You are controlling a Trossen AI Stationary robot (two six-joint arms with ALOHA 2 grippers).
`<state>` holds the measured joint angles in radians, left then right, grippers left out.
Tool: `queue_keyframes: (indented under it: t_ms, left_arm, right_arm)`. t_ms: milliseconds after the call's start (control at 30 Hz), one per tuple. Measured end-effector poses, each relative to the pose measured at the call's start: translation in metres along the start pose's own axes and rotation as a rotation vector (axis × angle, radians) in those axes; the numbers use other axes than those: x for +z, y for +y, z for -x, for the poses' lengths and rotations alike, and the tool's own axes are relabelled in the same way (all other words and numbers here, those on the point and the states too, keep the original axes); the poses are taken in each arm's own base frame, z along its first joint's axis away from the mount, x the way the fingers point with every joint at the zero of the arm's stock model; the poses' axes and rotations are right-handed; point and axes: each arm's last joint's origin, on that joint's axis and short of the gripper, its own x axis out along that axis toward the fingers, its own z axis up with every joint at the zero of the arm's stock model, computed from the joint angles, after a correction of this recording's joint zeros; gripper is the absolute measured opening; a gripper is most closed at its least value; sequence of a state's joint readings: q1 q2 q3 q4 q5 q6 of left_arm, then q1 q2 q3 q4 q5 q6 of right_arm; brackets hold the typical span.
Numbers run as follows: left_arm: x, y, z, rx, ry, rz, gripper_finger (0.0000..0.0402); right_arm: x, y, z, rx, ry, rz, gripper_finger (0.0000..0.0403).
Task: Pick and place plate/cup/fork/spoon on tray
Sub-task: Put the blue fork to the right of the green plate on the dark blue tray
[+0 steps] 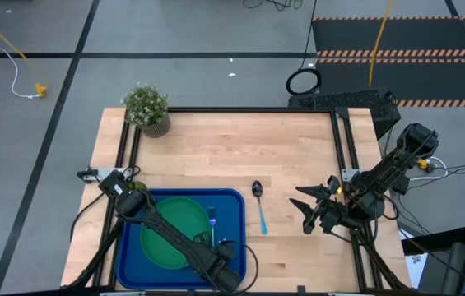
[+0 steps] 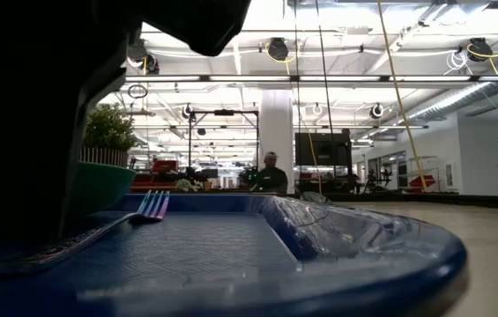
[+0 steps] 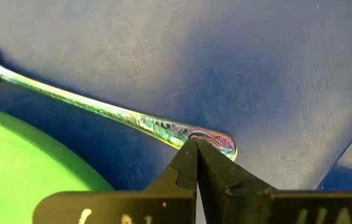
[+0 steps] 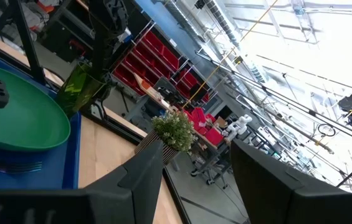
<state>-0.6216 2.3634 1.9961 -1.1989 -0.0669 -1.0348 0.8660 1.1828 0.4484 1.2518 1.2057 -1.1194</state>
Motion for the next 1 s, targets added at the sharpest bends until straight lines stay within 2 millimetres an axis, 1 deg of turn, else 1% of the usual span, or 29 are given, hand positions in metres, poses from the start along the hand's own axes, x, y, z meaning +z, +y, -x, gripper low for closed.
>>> queue_keyframes:
  t_ms: [600,867,1000]
  left_arm:
    - [-0.004,-0.003,-0.002,0.016,-0.025,-0.037,0.0001]
    - [-0.012,-0.004,-0.002,0.039,-0.004,-0.044,0.0001]
    - [-0.013,-0.005,-0.002,0.040,-0.003,-0.039,0.0001]
  right_arm:
    - [0.000,0.000,0.000,0.000,0.001,0.000,0.0183]
    - [0.000,0.000,0.000,0.000,0.001,0.000,0.0183]
    - [0.000,0.000,0.000,0.000,0.001,0.000,0.0183]
